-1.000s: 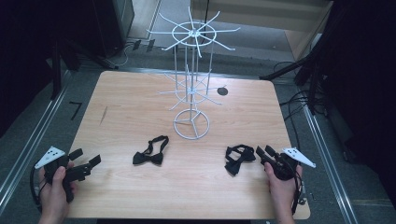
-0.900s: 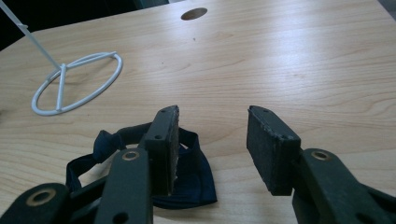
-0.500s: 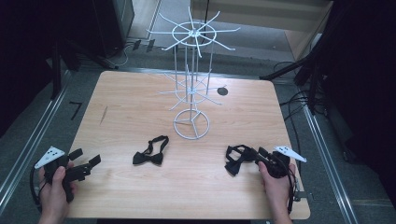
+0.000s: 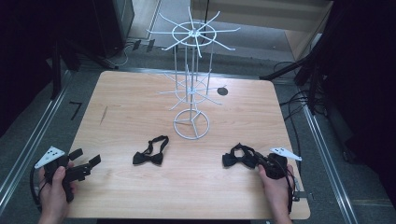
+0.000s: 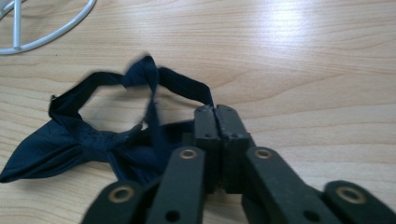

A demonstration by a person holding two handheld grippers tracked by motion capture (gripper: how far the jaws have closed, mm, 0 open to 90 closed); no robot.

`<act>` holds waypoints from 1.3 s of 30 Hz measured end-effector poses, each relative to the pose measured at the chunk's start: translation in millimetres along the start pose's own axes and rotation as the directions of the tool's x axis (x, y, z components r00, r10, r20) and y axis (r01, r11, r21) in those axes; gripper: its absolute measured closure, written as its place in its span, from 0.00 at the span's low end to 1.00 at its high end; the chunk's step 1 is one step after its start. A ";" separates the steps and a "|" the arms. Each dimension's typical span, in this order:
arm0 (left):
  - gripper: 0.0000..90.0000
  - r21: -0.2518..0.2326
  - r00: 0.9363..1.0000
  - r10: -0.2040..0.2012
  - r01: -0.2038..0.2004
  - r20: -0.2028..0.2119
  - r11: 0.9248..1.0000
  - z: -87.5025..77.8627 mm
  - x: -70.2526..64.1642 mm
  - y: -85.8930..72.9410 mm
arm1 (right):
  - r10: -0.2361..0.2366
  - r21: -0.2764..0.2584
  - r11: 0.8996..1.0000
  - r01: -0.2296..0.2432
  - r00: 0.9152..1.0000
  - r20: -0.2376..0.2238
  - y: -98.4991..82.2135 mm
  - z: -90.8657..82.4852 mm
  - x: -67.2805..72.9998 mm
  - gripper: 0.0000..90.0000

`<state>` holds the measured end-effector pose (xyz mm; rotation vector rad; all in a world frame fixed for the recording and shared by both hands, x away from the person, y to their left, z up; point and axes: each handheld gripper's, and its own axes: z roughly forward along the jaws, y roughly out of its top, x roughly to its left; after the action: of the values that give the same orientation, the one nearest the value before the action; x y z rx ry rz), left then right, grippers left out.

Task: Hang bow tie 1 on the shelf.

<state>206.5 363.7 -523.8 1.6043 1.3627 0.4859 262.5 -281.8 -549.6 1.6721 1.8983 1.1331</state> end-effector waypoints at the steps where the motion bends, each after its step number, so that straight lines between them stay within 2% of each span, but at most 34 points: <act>1: 0.12 0.000 1.000 0.000 0.000 0.000 1.000 0.0 0.0 0.0 | 0.000 0.000 1.000 0.000 1.000 0.000 0.0 0.0 0.0 1.00; 4: 0.12 0.003 1.000 0.001 -0.001 -0.001 1.000 0.0 -0.1 0.1 | -0.030 -0.047 0.998 0.031 0.999 0.023 2.1 -6.1 0.5 1.00; 5: 0.12 0.003 1.000 0.001 -0.001 -0.002 1.000 0.1 -0.2 0.1 | -0.030 -0.047 0.998 0.031 0.999 0.023 2.1 -6.1 0.5 1.00; 6: 0.12 0.002 1.000 0.000 0.000 -0.002 1.000 0.3 -0.2 0.1 | -0.046 -0.074 0.996 0.049 0.998 0.037 3.2 -9.0 2.2 1.00; 7: 0.12 0.002 1.000 0.000 0.000 -0.002 1.000 0.3 -0.2 0.1 | -0.046 -0.074 0.996 0.049 0.998 0.037 3.2 -9.0 2.2 1.00; 8: 0.12 0.002 1.000 0.001 -0.001 -0.001 1.000 0.3 -0.3 0.1 | -0.066 -0.105 0.992 0.071 0.996 0.052 4.6 -12.3 4.2 1.00; 11: 0.12 0.002 1.000 0.000 0.000 -0.002 1.000 0.3 -0.4 0.1 | -0.103 -0.151 0.982 0.113 0.992 0.073 7.4 -17.6 8.3 1.00; 12: 0.12 0.003 1.000 0.000 0.000 -0.002 1.000 0.4 -0.4 0.1 | -0.103 -0.151 0.982 0.113 0.992 0.073 7.4 -17.6 8.3 1.00; 14: 0.12 0.005 1.000 0.001 -0.001 -0.001 1.000 0.4 -0.4 0.2 | -0.131 -0.189 0.971 0.144 0.988 0.080 10.0 -21.6 11.7 1.00; 15: 0.12 0.004 1.000 0.000 0.000 -0.001 1.000 0.7 -0.6 0.2 | -0.159 -0.217 0.960 0.174 0.984 0.083 12.4 -24.5 15.0 1.00; 16: 0.12 0.005 1.000 0.001 -0.001 -0.002 1.000 0.7 -0.6 0.2 | -0.159 -0.217 0.960 0.174 0.984 0.083 12.4 -24.5 15.0 1.00; 19: 0.12 0.005 1.000 0.001 -0.001 -0.002 1.000 0.8 -0.6 0.2 | -0.201 -0.251 0.943 0.217 0.976 0.088 18.0 -29.1 21.3 1.00; 22: 0.12 0.004 1.000 0.000 0.000 -0.004 1.000 0.7 -0.5 0.2 | -0.200 -0.272 0.938 0.216 0.976 0.083 22.0 -31.7 24.5 1.00; 24: 0.12 0.003 1.000 0.000 0.000 -0.004 1.000 0.4 -0.2 0.2 | -0.209 -0.301 0.927 0.223 0.975 0.078 29.2 -35.6 30.6 1.00; 25: 0.12 0.003 1.000 -0.001 0.001 -0.004 1.000 0.3 -0.1 0.1 | -0.209 -0.301 0.927 0.223 0.975 0.078 29.2 -35.6 30.6 1.00; 26: 0.12 0.002 1.000 -0.002 0.002 -0.002 1.000 0.2 0.1 0.1 | -0.220 -0.318 0.919 0.234 0.972 0.082 33.8 -38.3 34.5 1.00; 27: 0.12 0.002 1.000 -0.002 0.002 -0.003 1.000 0.2 0.0 0.1 | -0.220 -0.318 0.919 0.234 0.972 0.082 33.8 -38.3 34.5 1.00; 28: 0.12 0.001 1.000 -0.002 0.002 -0.001 1.000 0.2 0.1 0.1 | -0.222 -0.337 0.912 0.235 0.972 0.076 38.7 -41.4 37.7 1.00; 30: 0.12 0.001 1.000 -0.002 0.002 -0.002 1.000 0.1 0.1 0.1 | -0.224 -0.342 0.909 0.236 0.972 0.075 40.4 -41.9 38.5 1.00; 33: 0.12 0.001 1.000 -0.002 0.002 -0.001 1.000 0.0 0.2 0.0 | -0.248 -0.362 0.896 0.257 0.966 0.072 47.7 -44.8 44.8 1.00; 39: 0.12 0.001 1.000 -0.002 0.002 -0.001 1.000 0.0 0.2 0.0 | -0.264 -0.380 0.886 0.265 0.963 0.056 54.5 -46.2 54.5 1.00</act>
<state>206.7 363.9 -523.8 1.6029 1.3654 0.4847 252.0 -246.6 -467.6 1.1624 1.6975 1.2851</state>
